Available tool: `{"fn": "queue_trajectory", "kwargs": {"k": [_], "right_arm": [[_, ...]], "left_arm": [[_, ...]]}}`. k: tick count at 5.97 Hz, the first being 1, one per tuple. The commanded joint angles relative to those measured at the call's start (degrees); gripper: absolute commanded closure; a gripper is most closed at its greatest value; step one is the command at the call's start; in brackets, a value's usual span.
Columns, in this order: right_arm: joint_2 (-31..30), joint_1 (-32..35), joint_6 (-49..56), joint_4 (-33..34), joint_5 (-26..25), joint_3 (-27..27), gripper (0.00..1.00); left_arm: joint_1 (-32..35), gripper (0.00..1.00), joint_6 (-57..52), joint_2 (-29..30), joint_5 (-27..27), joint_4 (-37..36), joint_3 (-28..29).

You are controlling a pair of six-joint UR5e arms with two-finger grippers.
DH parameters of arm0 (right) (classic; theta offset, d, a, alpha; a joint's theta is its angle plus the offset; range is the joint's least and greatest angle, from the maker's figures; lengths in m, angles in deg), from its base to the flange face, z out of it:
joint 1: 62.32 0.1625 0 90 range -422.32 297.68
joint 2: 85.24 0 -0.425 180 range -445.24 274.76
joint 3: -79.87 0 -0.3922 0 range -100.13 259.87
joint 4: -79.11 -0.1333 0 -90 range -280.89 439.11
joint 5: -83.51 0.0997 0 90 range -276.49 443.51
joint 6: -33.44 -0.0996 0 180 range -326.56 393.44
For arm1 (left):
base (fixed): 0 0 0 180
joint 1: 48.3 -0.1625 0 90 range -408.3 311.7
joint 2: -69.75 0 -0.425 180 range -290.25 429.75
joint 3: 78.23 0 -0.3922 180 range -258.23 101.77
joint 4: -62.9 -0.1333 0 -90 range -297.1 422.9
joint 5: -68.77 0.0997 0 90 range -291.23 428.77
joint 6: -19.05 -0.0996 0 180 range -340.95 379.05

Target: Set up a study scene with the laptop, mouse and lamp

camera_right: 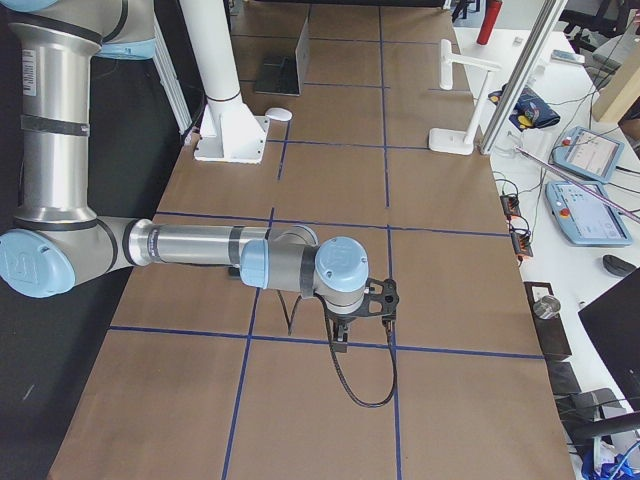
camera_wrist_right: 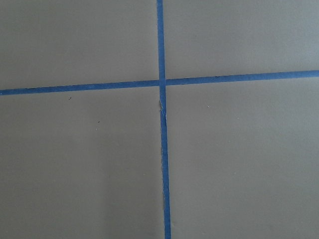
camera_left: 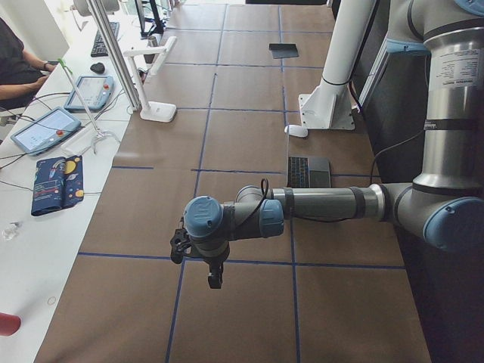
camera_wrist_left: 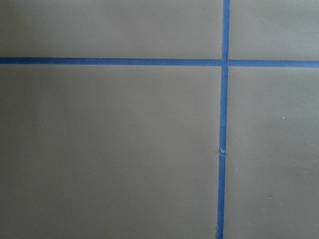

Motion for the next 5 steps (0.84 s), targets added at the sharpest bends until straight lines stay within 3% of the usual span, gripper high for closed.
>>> {"fn": "queue_trajectory", "kwargs": {"k": [1, 5], "right_arm": [[0.5, 0.0, -0.4, 0.1, 0.0, 0.0, 0.00], [0.5, 0.0, -0.3, 0.0, 0.0, 0.0, 0.00]], "left_arm": [[0.0, 0.00, 0.0, 0.0, 0.0, 0.1, -0.1], [0.0, 0.00, 0.3, 0.2, 0.1, 0.1, -0.3]]}}
